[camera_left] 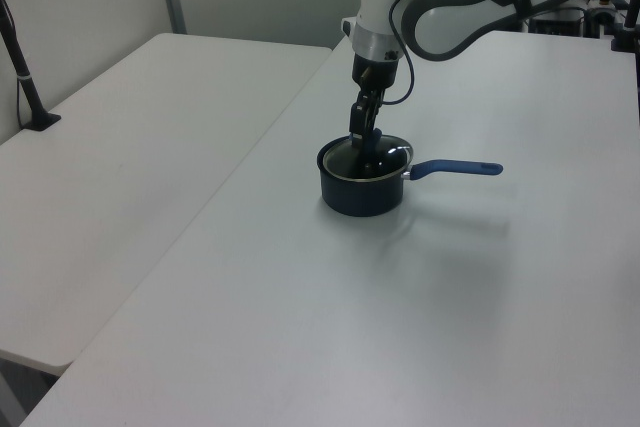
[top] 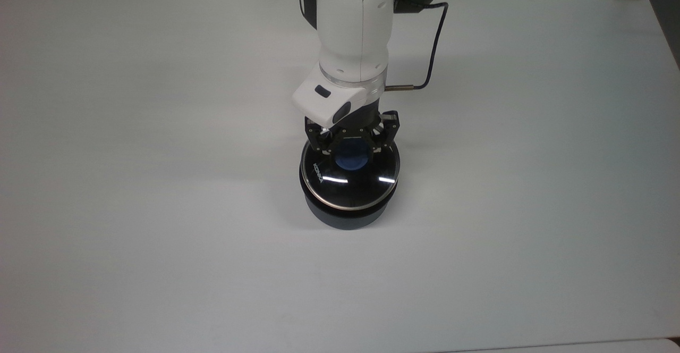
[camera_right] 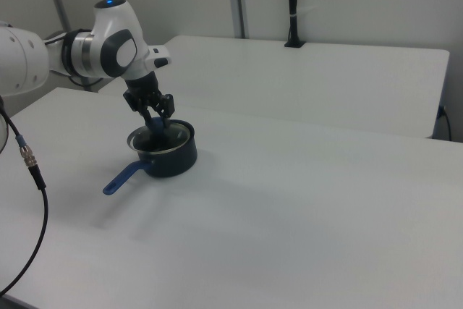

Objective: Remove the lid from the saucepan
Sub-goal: 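Lift the glass lid off the saucepan and set it beside the pan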

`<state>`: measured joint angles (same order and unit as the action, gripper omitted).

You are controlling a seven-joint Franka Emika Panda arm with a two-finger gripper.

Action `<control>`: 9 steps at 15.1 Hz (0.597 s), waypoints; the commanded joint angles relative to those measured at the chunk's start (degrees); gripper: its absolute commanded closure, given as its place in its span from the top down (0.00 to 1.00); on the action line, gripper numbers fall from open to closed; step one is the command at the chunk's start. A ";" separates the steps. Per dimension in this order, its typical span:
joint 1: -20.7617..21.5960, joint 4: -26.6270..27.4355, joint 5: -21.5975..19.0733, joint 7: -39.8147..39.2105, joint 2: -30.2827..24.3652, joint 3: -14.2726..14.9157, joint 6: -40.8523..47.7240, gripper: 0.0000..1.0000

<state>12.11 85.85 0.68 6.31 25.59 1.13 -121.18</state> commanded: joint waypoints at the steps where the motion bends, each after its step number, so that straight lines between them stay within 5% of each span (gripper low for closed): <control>1: -0.25 0.02 -1.04 -2.79 -3.26 0.54 5.77 0.41; 9: -7.61 0.63 -0.25 -3.23 -6.60 1.33 5.34 0.41</control>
<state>8.18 85.37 0.70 4.84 20.66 2.20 -116.77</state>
